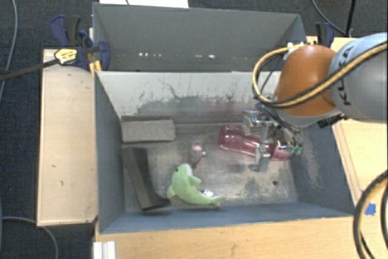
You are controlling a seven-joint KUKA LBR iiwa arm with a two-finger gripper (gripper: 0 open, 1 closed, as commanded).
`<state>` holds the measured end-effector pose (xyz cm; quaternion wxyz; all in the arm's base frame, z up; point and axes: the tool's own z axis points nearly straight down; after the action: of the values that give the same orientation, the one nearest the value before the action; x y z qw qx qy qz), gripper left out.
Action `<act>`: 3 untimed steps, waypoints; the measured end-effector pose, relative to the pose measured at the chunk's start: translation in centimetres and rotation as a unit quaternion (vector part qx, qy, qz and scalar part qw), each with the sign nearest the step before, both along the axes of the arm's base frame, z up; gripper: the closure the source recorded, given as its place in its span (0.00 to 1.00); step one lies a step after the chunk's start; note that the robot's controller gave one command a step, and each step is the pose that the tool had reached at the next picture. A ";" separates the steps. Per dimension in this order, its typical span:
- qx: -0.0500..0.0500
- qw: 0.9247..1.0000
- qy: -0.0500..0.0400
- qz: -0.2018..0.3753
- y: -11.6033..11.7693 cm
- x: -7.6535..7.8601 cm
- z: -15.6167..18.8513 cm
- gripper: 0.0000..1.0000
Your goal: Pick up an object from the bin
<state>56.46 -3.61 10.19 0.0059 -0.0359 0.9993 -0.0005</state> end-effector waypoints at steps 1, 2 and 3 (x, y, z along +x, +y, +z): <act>0.001 1.000 -0.007 0.010 -1.2 1.0 -1.6 0.00; 0.001 1.000 0.000 -0.028 -0.4 0.1 -3.2 1.00; 0.001 1.000 0.000 -0.028 -0.4 0.1 -3.2 1.00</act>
Offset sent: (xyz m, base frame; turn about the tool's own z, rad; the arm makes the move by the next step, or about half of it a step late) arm 0.0004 -0.0045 -0.0319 0.0556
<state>56.55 -4.03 7.03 0.0064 -0.0081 0.9999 0.0001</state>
